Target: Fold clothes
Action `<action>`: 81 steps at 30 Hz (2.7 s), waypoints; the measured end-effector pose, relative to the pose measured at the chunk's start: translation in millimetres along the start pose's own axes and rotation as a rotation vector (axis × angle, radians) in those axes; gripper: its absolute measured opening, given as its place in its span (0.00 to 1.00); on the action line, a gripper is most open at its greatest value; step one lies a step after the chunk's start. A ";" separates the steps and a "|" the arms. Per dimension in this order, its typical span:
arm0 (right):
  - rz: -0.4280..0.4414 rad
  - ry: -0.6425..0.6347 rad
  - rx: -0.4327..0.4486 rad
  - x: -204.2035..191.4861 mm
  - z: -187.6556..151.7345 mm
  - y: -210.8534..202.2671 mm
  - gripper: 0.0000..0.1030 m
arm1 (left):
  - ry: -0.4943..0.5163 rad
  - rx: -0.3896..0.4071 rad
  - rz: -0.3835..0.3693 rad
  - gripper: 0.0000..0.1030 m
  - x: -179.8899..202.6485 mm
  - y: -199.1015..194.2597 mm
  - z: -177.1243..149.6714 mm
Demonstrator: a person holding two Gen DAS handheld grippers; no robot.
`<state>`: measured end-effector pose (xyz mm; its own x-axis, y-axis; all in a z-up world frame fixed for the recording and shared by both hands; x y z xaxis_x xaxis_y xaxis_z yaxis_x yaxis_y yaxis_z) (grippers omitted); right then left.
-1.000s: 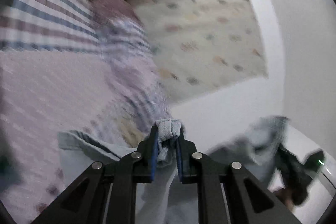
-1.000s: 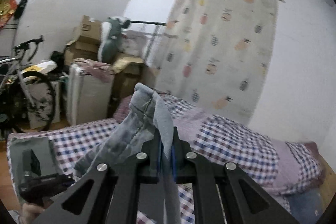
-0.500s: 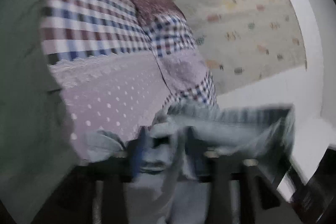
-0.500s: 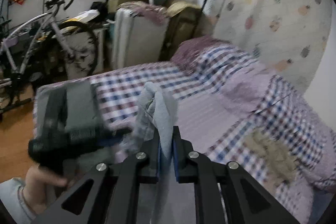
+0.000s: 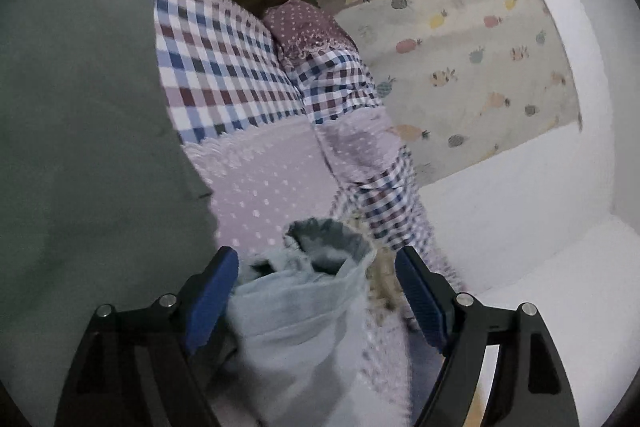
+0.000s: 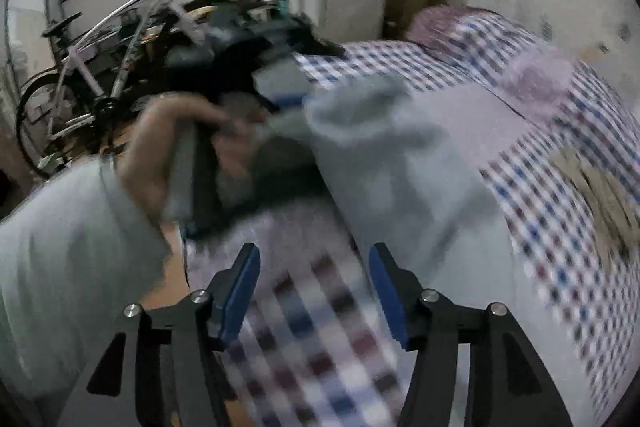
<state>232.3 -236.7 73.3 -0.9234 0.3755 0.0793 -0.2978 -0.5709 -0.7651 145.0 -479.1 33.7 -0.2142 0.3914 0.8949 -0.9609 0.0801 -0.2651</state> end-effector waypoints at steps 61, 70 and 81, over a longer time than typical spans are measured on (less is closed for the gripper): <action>-0.598 1.713 0.680 481.0 -580.5 -364.5 0.69 | 1.198 -0.709 -0.450 0.81 434.9 144.8 -676.6; -0.567 1.689 0.686 489.4 -579.0 -369.9 0.69 | 1.568 -0.862 -0.330 0.81 400.4 255.1 -769.6; -0.487 1.723 0.710 488.8 -581.5 -362.9 0.69 | 1.703 -1.046 -0.319 0.50 380.9 303.1 -822.4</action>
<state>29.7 578.6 18.2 0.3232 0.5239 -0.7881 -0.8570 -0.1912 -0.4786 -83.6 448.2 -0.9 0.8607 0.5037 -0.0744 -0.3389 0.4576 -0.8221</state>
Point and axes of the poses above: each gripper's, at about its wrist camera, not at the fingertips, and y roughly the way its jaws point, x to its right, z to its top, the point moved 9 cm from there along y, roughly the way its jaws point, and after that the axes turned 3 degrees about -z, right-handed, at the moved point
